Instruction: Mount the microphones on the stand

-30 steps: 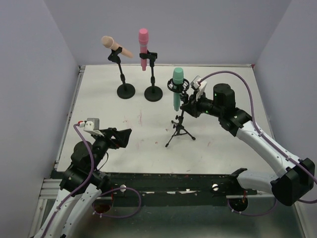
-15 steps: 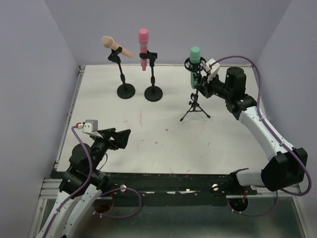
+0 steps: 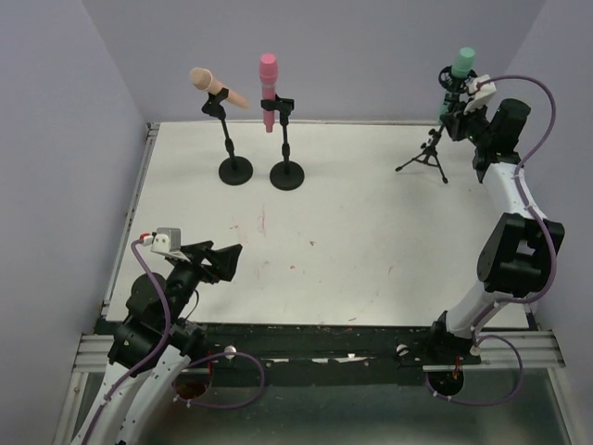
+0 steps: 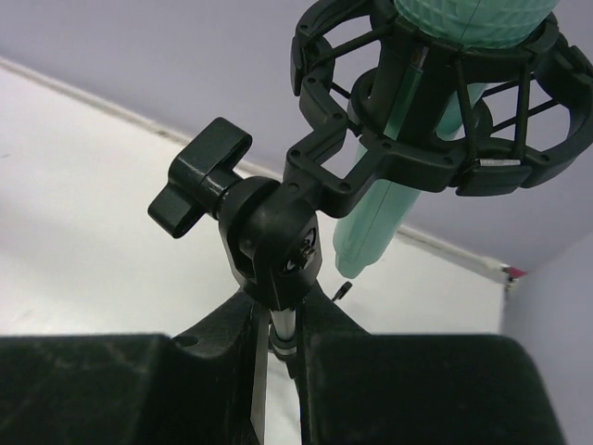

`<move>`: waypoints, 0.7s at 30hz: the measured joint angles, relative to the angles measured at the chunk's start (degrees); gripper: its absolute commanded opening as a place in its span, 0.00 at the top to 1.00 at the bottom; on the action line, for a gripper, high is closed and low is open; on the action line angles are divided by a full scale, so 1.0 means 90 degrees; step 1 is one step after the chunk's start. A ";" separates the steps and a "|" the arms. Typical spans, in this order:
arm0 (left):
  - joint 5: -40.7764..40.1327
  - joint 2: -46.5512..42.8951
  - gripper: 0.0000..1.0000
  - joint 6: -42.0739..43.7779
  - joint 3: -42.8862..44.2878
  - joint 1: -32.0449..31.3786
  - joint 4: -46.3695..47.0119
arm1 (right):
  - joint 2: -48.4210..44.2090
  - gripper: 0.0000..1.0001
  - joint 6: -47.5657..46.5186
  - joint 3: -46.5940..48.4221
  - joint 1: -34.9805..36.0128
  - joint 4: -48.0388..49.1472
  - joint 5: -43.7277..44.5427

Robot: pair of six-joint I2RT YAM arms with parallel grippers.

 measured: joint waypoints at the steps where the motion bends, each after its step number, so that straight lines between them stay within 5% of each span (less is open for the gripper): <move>1: -0.0002 0.0007 0.02 0.0032 0.0002 0.0000 0.0002 | 0.0163 0.94 -0.0012 0.0202 -0.0185 0.0022 -0.0039; 7: -0.0039 0.0053 0.02 0.0185 0.0002 0.0000 0.0000 | 0.0899 0.92 -0.0029 0.1083 -0.0801 0.0202 -0.0221; 21: -0.0049 -0.0053 0.02 0.0345 0.0002 0.0000 -0.0078 | 0.1025 0.80 -0.0027 0.0821 -0.0840 0.0243 -0.0673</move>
